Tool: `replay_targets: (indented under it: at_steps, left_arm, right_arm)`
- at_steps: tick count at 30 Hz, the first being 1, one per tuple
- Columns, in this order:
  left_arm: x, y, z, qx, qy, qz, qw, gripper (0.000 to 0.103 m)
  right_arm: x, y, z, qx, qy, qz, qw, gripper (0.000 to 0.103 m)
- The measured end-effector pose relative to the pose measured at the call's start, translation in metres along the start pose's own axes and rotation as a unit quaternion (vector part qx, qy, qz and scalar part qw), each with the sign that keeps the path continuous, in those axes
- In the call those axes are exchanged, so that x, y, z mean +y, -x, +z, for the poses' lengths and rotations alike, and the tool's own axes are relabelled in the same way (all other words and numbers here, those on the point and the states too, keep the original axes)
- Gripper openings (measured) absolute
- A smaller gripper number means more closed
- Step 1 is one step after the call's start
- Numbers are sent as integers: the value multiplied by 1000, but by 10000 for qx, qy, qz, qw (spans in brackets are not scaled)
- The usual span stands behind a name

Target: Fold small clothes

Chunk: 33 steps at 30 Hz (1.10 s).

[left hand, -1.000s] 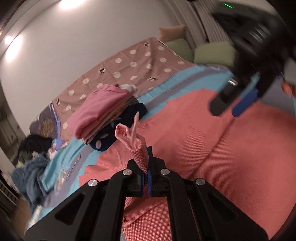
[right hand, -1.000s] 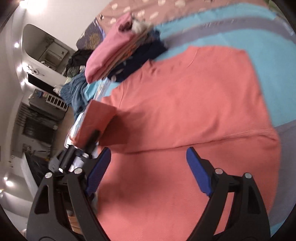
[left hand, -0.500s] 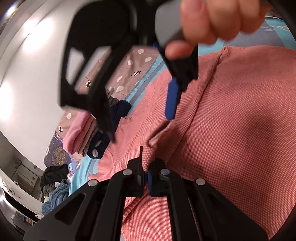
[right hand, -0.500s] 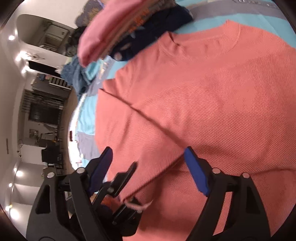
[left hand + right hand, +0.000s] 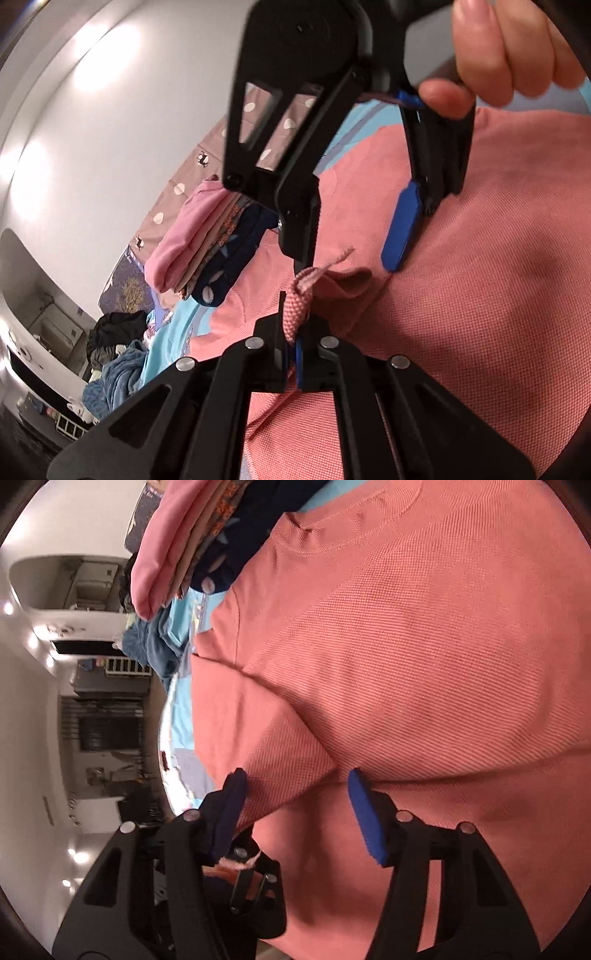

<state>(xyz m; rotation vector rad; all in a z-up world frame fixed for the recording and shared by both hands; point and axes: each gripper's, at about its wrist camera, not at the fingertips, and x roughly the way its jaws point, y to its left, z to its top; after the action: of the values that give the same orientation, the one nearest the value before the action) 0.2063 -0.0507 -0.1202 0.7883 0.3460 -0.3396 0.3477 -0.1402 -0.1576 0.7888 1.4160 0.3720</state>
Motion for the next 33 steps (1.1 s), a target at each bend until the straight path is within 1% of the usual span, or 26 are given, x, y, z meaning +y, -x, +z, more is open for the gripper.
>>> replay_targets:
  at_steps: [4, 6, 10, 12, 15, 20, 23, 27, 28, 29, 31, 33]
  left_arm:
    - [9, 3, 0, -6, 190, 125, 9997, 2]
    - [16, 3, 0, -20, 357, 142, 9993, 2]
    - [15, 12, 2, -52, 445, 157, 9989, 2]
    - [11, 16, 2, -58, 414, 180, 9990, 2]
    - [9, 18, 0, -45, 394, 165, 9991, 2]
    - [10, 20, -1, -14, 376, 159, 9992, 2]
    - [10, 20, 0, -11, 366, 186, 9992, 2]
    - [15, 19, 4, -10, 517, 289, 9982, 2]
    - [17, 19, 4, 8, 600, 292, 9978, 2]
    - [22, 18, 5, 40, 732, 258, 9970, 2]
    - [29, 17, 4, 113, 1016, 114, 9947, 2]
    - [39, 16, 3, 162, 1330, -56, 9910, 2]
  right_arm:
    - [-4, -3, 1, 152, -342, 553, 9978, 58]
    - [-8, -3, -1, 186, -525, 733, 9958, 58]
    - [-16, -11, -6, 330, -992, 1325, 9857, 58]
    - [-21, -13, -7, 291, -1171, 1405, 9827, 58]
    - [-22, -21, -6, 323, -1400, 1741, 9742, 57]
    - [-19, -15, -5, 125, -1334, 1795, 9746, 36]
    - [-12, -9, -2, -35, -1119, 1726, 9786, 31]
    - [-7, -1, -2, -162, -1013, 1712, 9799, 31]
    - [-8, 2, -4, -172, -1041, 1693, 9799, 35]
    - [-10, 4, -6, -184, -1056, 1693, 9797, 47]
    - [-11, 5, -10, -197, -1024, 1624, 9812, 58]
    - [-14, 5, -16, -154, -1045, 1595, 9815, 60]
